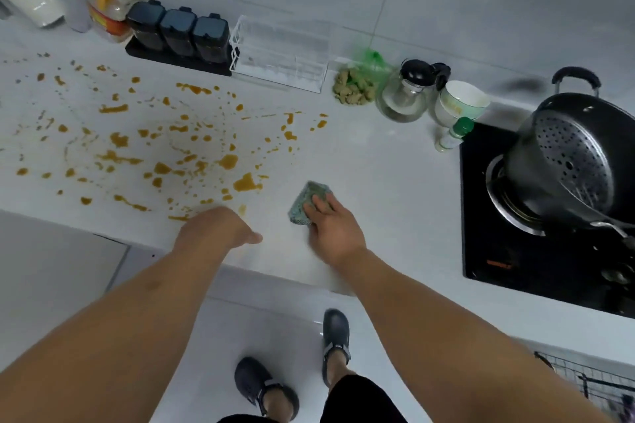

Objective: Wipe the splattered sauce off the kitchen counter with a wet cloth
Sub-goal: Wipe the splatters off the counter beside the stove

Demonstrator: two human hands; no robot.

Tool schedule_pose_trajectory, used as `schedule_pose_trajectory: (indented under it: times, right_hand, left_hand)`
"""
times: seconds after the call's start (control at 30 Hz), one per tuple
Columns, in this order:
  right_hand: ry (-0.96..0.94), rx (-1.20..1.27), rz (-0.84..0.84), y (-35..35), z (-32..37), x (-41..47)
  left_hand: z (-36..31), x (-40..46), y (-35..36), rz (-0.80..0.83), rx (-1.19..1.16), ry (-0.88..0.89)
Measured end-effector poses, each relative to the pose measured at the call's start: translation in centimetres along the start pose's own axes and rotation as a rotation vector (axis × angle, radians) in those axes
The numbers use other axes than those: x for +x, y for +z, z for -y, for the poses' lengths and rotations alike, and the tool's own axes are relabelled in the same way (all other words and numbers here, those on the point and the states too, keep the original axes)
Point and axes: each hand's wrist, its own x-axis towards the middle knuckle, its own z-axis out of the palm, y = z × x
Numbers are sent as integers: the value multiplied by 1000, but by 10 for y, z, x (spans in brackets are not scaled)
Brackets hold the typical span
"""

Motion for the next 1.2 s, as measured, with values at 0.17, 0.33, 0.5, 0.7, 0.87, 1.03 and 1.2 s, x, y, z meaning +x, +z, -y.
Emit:
schedule_pose_trajectory:
  times: [0.17, 0.33, 0.5, 0.7, 0.87, 1.03, 1.2]
  right_hand:
    - [132, -62, 56, -46, -58, 57]
    - [109, -24, 159, -81, -77, 131]
    - [109, 98, 150, -95, -82, 189]
    - [64, 61, 134, -99, -62, 221]
    - [-242, 16, 190, -77, -65, 183]
    - [-234, -63, 163, -92, -117, 171]
    - [-78, -16, 140, -94, -90, 220]
  left_hand:
    - [6, 15, 15, -91, -176, -168]
    - [-1, -11, 10, -10, -285, -325]
    - [-8, -8, 26, -38, -251, -314]
    - [-12, -6, 16, -43, -211, -330]
    - [-12, -11, 18, -60, -248, -337]
    - [-7, -13, 29, -152, -282, -293]
    - [-6, -8, 29, -140, -305, -272]
